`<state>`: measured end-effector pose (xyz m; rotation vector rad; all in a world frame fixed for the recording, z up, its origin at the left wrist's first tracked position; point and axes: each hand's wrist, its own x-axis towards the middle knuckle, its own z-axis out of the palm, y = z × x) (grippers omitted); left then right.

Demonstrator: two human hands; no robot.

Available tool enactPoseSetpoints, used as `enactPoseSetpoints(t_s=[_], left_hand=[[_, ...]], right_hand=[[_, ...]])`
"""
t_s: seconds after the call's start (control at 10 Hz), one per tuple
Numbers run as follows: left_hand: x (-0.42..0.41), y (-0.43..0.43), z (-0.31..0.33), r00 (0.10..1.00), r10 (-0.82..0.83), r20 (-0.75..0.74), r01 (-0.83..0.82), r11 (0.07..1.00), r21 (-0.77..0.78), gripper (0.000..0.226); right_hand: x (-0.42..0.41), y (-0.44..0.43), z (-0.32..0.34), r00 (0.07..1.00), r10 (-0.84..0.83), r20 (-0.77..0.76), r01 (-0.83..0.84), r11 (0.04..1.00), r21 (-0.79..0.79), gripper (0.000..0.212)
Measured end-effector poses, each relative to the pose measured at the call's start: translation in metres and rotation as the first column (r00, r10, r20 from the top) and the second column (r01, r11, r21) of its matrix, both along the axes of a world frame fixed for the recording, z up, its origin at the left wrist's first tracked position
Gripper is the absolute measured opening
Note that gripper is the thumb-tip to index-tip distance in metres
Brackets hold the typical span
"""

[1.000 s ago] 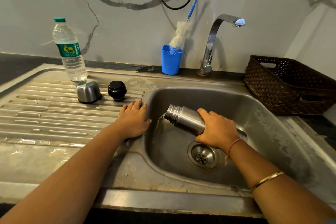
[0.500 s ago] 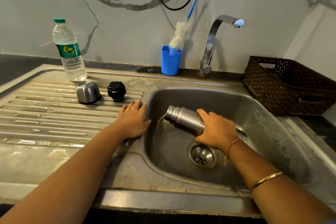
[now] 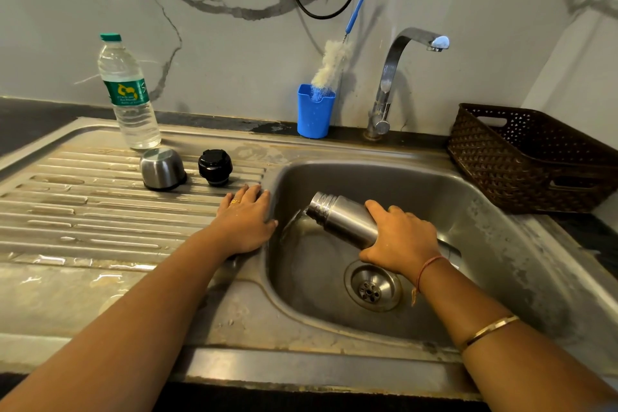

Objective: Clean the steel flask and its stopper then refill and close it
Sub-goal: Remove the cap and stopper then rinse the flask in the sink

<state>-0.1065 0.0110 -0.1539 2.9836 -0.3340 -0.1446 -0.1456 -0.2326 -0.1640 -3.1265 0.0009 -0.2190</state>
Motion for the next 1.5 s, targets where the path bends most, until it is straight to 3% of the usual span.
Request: enactPoseSetpoints(t_s=[1.5], left_hand=[[-0.0007,-0.0002,0.0011,1.000,-0.001,-0.011,0.001,1.000,0.003,0.066]], right_hand=[[0.0010,-0.0024,-0.0003,0.994,-0.100,-0.044,0.099,0.995,-0.017,0.059]])
